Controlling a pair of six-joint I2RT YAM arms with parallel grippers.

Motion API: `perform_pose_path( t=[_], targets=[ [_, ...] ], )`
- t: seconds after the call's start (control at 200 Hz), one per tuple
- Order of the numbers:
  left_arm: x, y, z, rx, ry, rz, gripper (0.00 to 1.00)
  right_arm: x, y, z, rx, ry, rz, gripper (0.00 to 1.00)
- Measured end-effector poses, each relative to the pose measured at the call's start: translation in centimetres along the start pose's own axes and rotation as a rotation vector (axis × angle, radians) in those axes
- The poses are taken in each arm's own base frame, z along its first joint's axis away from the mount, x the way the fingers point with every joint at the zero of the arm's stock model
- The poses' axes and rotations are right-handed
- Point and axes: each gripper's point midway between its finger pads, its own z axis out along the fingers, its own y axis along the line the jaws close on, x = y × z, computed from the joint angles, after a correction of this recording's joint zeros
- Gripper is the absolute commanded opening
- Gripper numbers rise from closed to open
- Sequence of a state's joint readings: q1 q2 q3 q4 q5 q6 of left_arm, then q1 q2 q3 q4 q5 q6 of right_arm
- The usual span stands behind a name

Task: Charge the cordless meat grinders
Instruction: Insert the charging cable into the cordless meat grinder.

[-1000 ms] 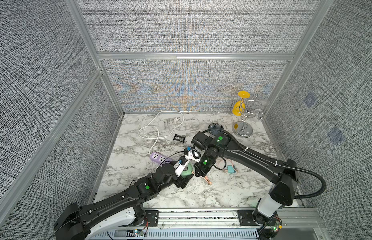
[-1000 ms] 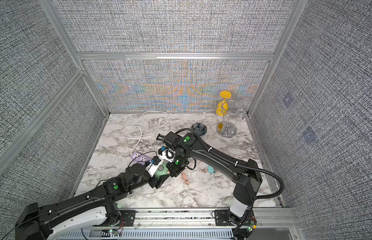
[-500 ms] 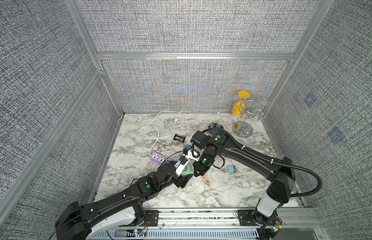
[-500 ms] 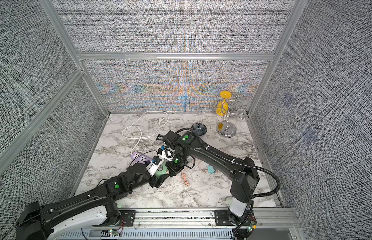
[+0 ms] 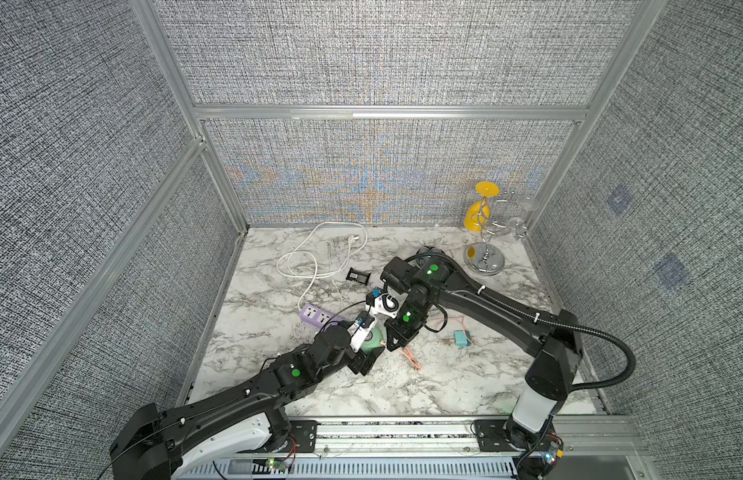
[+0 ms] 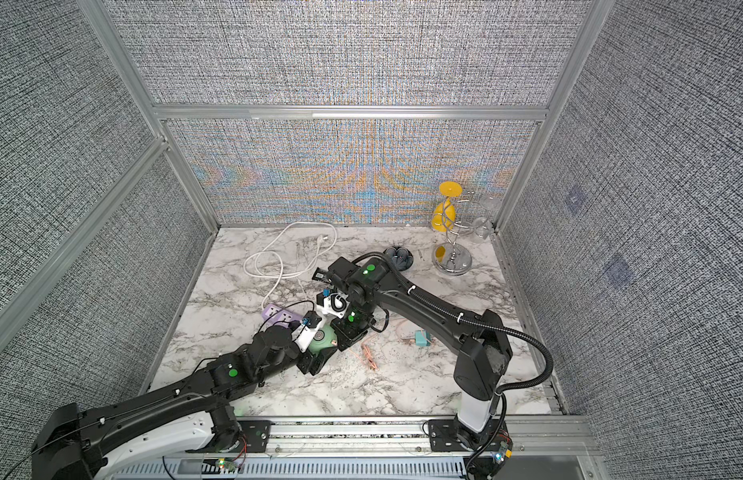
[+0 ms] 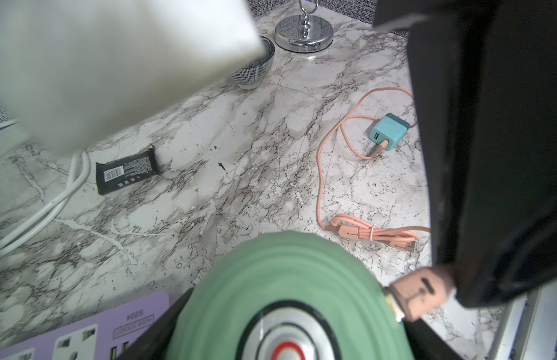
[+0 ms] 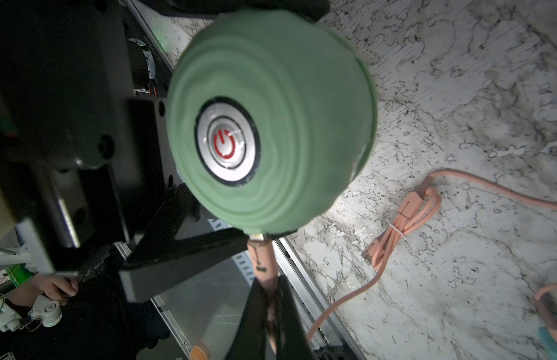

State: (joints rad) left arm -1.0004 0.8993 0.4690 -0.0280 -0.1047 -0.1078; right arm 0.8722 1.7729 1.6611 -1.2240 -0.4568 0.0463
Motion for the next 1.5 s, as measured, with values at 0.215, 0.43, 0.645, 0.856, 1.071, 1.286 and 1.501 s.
perform_pose_path(
  t=[0.215, 0.43, 0.645, 0.856, 1.071, 1.286, 1.501],
  targets=[
    [0.8, 0.0, 0.0, 0.0, 0.034, 0.01, 0.45, 0.3, 0.9, 1.4, 0.004, 0.038, 0.0, 0.0],
    [0.8, 0.0, -0.1, 0.0, 0.033, 0.006, 0.44, 0.0, 0.5, 0.9, -0.008, 0.023, 0.021, 0.0],
    [0.3, 0.1, -0.2, -0.006, 0.011, 0.004, 0.44, -0.2, 0.5, 0.5, -0.03, 0.015, 0.033, 0.0],
    [1.0, 0.2, -0.2, -0.01, 0.027, 0.005, 0.42, 0.0, 0.8, 1.1, -0.052, 0.02, 0.027, 0.17],
    [2.0, 0.0, 0.1, -0.002, 0.033, -0.021, 0.42, -0.7, 0.4, 0.8, -0.033, -0.094, -0.057, 0.73],
    [4.0, 0.7, 0.9, -0.045, 0.092, -0.042, 0.42, 1.3, -0.8, -0.7, 0.009, -0.139, -0.06, 0.8],
    [5.3, 1.6, 1.6, -0.102, 0.14, -0.059, 0.48, 2.3, -5.2, -3.6, 0.081, -0.241, 0.099, 0.74]
  ],
)
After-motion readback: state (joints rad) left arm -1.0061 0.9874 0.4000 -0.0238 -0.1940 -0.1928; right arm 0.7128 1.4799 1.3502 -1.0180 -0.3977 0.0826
